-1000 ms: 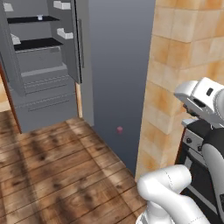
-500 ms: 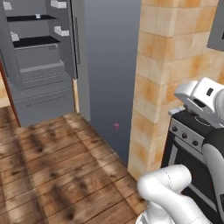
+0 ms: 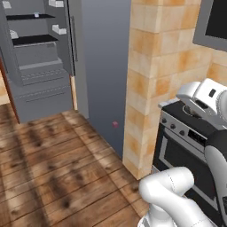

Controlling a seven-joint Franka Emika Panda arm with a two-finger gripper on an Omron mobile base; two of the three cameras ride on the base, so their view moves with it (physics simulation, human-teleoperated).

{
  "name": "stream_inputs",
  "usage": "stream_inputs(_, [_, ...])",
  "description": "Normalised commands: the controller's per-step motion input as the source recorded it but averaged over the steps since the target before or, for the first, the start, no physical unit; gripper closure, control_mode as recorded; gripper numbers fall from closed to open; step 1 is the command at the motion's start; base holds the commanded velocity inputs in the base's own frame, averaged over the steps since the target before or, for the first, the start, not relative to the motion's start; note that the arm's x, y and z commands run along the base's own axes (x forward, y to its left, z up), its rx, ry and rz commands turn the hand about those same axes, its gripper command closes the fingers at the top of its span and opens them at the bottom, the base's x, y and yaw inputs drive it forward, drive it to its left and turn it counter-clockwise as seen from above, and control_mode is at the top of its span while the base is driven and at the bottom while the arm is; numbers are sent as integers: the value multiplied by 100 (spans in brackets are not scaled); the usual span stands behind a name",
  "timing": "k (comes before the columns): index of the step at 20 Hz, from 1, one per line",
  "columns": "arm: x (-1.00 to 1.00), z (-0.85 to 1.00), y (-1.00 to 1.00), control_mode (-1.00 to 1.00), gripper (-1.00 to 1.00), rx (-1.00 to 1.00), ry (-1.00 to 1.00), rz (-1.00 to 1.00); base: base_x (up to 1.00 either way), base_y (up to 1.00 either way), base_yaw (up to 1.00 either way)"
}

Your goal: Retrieve the bottle and the shaker from the cabinet and place them next to the mixing bowl on the counter. Then add garlic from the fridge to the mixing bowl.

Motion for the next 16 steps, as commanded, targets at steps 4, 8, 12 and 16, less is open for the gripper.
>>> stream_inputs(4, [0,0,0,100,100,0,0,0,-63,0,0])
stream_inputs(8, [0,0,0,100,100,0,0,0,-61,0,0])
stream_inputs(12, [0,0,0,100,100,0,0,0,-62,0,0])
stream_inputs(16, [0,0,0,100,100,0,0,0,-61,4,0])
